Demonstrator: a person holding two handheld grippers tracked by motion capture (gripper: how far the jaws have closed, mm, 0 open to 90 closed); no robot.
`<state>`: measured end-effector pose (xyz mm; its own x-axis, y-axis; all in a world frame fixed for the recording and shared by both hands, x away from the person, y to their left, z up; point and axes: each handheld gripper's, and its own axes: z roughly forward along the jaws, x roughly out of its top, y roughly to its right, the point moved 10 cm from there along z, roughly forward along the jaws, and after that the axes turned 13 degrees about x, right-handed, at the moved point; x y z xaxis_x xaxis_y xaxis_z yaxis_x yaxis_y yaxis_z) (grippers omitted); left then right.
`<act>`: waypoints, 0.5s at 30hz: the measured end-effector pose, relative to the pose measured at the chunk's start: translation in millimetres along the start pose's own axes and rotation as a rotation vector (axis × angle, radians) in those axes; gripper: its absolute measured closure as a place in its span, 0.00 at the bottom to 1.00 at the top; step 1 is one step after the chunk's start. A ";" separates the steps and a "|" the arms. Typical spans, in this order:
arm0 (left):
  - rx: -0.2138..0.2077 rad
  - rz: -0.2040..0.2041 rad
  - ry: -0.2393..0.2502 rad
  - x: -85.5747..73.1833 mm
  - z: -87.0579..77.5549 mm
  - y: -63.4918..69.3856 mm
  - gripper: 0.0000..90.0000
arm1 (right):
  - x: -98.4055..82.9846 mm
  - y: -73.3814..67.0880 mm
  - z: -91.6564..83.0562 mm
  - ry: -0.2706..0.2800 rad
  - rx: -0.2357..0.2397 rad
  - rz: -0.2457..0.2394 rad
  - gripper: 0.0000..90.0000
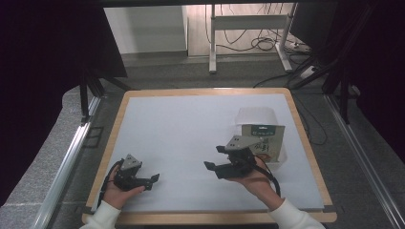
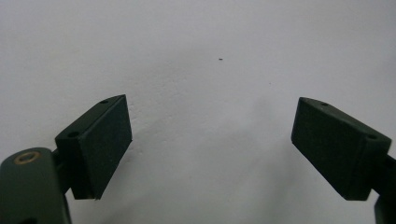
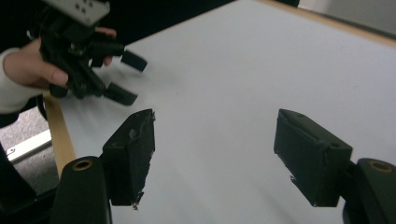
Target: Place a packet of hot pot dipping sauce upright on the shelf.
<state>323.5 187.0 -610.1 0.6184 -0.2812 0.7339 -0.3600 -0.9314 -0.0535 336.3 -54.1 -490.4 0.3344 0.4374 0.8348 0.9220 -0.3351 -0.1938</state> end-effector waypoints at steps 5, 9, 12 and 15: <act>-0.001 0.007 -0.004 -0.1 0.5 -0.8 0.14 | -31.3 -4.8 17.9 -0.064 0.044 0.034 0.32; -0.003 0.013 -0.003 -0.4 -0.1 1.0 0.14 | -51.4 0.7 25.4 -0.108 0.035 0.050 0.32; -0.009 0.015 -0.004 -0.6 0.1 1.7 0.14 | -53.4 3.7 25.7 -0.100 0.028 0.068 0.32; -0.011 0.014 -0.003 -0.7 0.0 1.5 0.14 | -52.1 2.9 25.9 -0.091 0.026 0.060 0.32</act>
<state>322.5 185.7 -610.7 0.6155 -0.2948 0.7310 -0.3760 -0.9249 -0.0564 326.6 -56.3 -547.8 0.4043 0.4915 0.7713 0.9042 -0.3418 -0.2562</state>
